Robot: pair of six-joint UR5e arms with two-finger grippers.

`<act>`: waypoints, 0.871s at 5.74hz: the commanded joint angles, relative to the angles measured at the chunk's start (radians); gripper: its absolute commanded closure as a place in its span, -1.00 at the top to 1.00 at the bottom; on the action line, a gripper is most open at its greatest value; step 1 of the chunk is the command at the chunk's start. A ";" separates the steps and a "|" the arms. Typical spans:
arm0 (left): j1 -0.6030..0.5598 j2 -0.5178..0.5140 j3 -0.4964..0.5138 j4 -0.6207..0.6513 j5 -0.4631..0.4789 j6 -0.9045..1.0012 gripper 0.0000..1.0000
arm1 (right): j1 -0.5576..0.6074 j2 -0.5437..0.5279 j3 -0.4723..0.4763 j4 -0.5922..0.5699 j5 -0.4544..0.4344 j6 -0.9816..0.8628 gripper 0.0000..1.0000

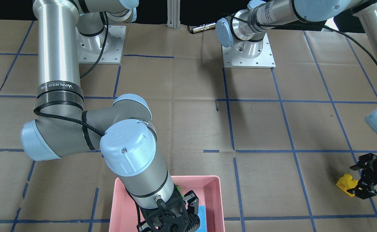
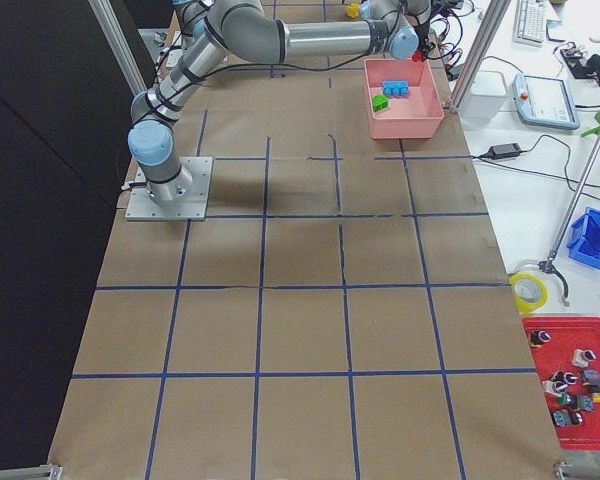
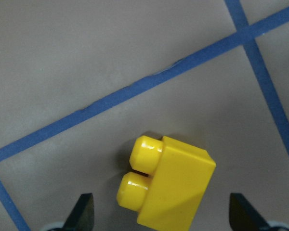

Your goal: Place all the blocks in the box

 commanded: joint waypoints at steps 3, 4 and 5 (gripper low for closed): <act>0.004 -0.015 -0.011 0.037 0.005 0.036 0.98 | -0.001 -0.024 0.020 0.104 -0.009 -0.005 1.00; 0.003 -0.015 -0.008 0.036 -0.001 0.035 0.86 | -0.009 -0.056 0.044 0.166 -0.032 -0.002 1.00; 0.003 -0.015 -0.004 0.027 -0.002 0.035 0.67 | -0.024 -0.127 0.065 0.295 -0.128 -0.004 1.00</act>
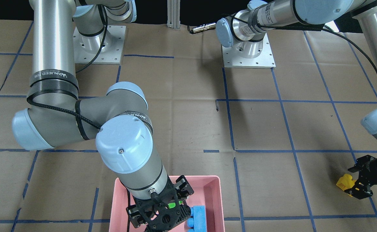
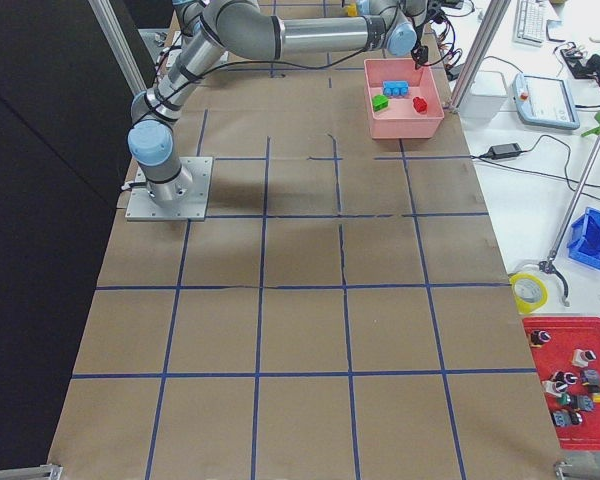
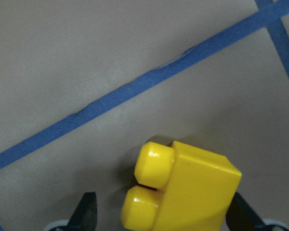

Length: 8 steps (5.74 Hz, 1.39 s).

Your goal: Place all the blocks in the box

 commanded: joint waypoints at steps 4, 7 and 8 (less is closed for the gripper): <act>-0.002 0.009 0.010 -0.040 -0.023 0.007 -0.58 | -0.073 -0.649 0.586 0.420 -0.110 0.138 0.99; -0.005 0.078 0.117 -0.255 -0.057 0.018 -1.00 | -0.194 -0.847 0.850 0.329 -0.109 0.141 0.99; -0.019 0.086 0.262 -0.448 -0.057 0.021 -1.00 | -0.208 -0.873 0.846 0.318 -0.110 0.138 0.99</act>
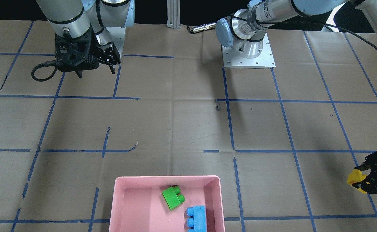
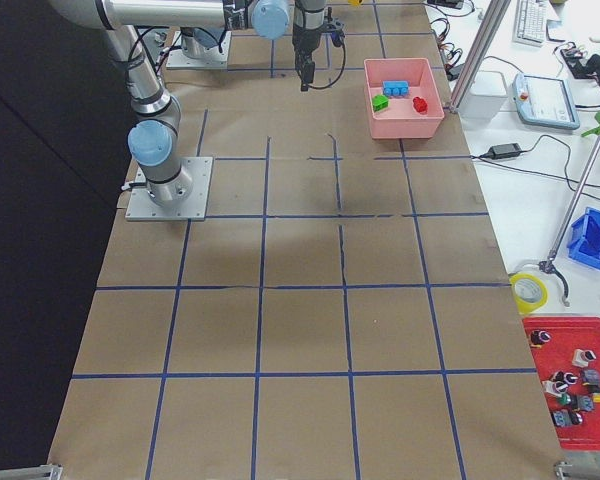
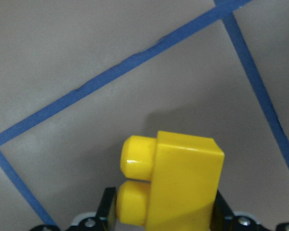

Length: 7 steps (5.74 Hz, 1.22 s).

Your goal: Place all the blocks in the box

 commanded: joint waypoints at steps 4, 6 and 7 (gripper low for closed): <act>-0.224 0.033 0.308 -0.364 0.034 0.347 -1.00 | -0.048 -0.082 -0.010 -0.011 -0.030 -0.009 1.00; -0.395 0.014 0.315 -0.357 0.025 0.346 -1.00 | -0.047 -0.061 -0.058 0.003 -0.028 -0.008 1.00; -0.487 -0.015 0.334 -0.339 0.026 0.316 -1.00 | -0.047 -0.059 -0.060 0.003 -0.025 -0.009 1.00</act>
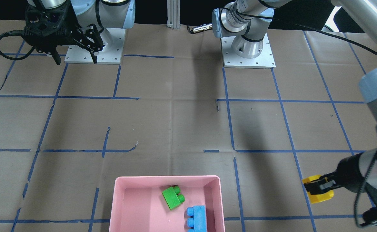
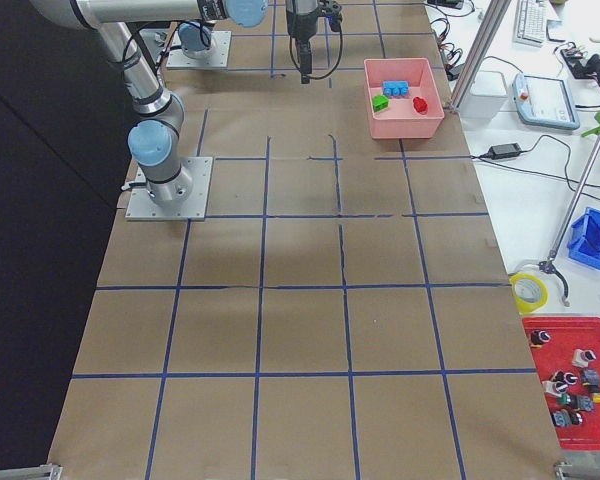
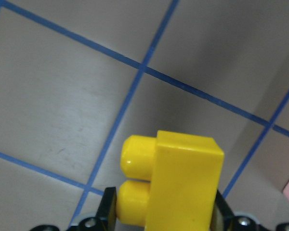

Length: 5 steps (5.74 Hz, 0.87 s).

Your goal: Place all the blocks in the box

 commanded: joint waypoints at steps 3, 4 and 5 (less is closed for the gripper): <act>-0.293 -0.186 0.222 0.035 0.009 -0.288 -1.00 | 0.001 0.004 0.003 0.005 0.003 -0.004 1.00; -0.315 -0.249 0.229 0.125 0.005 -0.328 -1.00 | 0.002 0.004 0.006 0.006 0.003 -0.004 1.00; -0.330 -0.305 0.230 0.179 0.003 -0.341 -1.00 | 0.002 0.006 0.006 0.005 0.003 -0.004 1.00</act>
